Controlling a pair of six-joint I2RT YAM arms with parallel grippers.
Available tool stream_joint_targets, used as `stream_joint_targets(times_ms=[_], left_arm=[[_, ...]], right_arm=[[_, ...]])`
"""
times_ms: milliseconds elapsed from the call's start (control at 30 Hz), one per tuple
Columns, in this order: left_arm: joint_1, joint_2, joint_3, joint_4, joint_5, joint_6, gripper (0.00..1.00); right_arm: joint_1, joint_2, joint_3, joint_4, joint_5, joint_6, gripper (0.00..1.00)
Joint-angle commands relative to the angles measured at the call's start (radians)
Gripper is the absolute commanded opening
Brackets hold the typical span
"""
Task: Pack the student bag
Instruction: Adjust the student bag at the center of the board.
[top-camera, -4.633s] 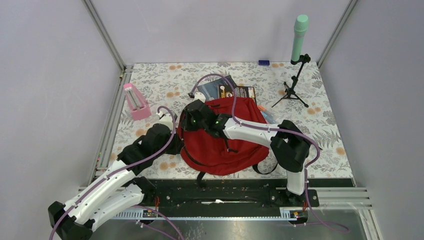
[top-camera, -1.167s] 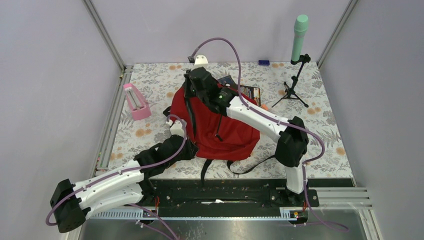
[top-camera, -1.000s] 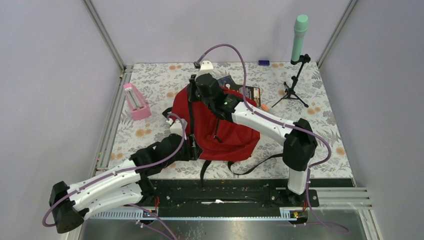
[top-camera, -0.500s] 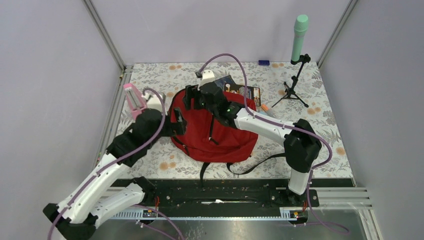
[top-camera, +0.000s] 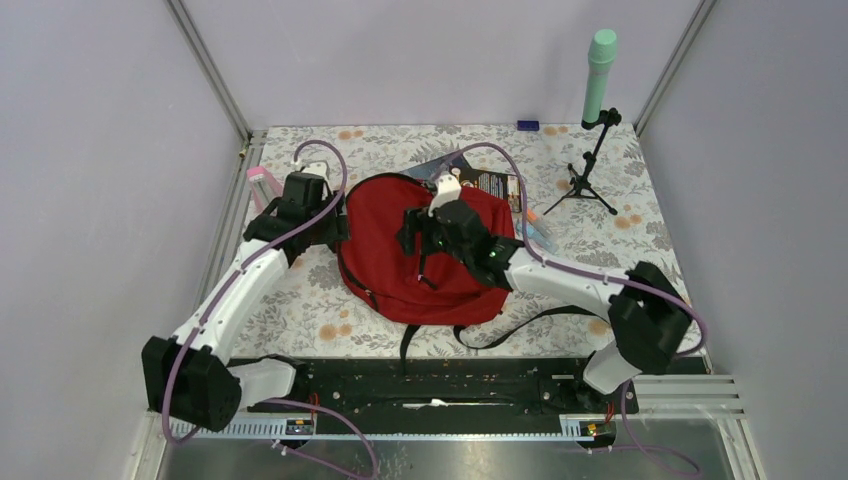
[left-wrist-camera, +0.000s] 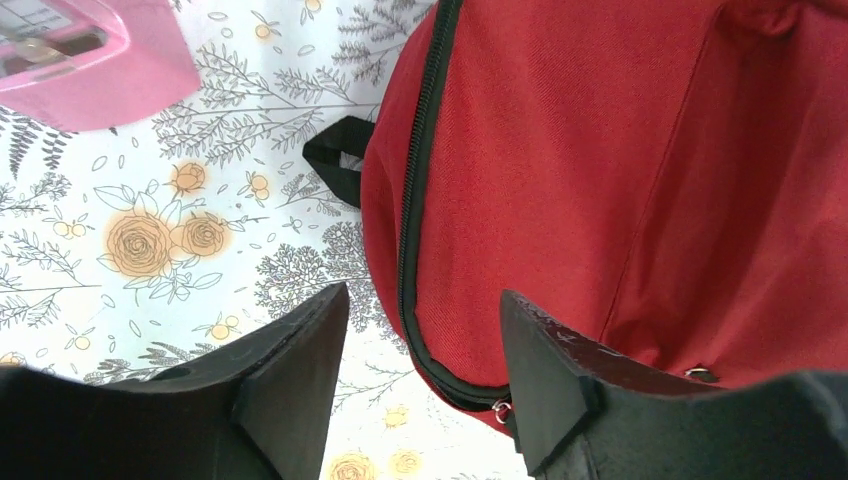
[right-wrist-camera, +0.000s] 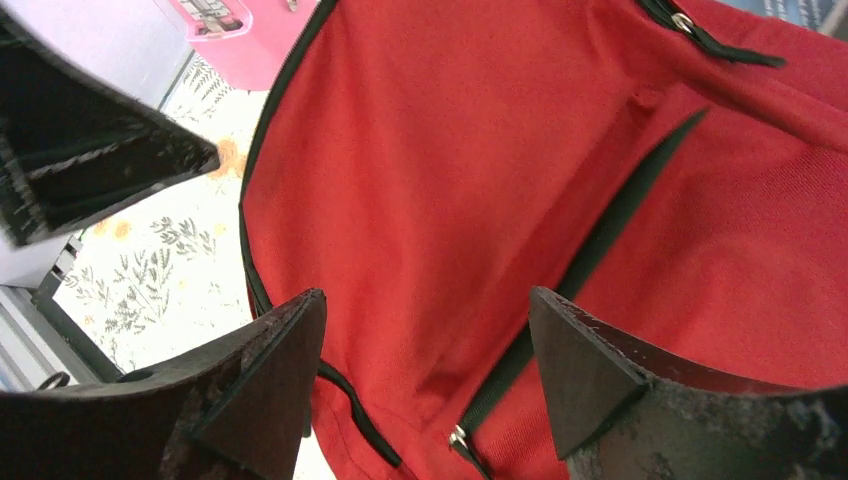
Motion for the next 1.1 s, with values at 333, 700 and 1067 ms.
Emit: stream_joint_targets(times_ms=[333,700,1067], left_arm=[[0.003,0.191,0.083,0.032,0.007,0.081,0.39],[-0.013,0.177,0.056,0.046,-0.012,0.092,0.33],[-0.016,0.202,0.061,0.034,-0.039,0.098,0.33]], right_arm=[[-0.008,-0.353,-0.323,0.035,0.127,0.032,0.80],[-0.008,-0.452,-0.409,-0.033,0.164,0.027,0.80],[-0.008,-0.457,-0.409,-0.044,0.160,0.035,0.80]])
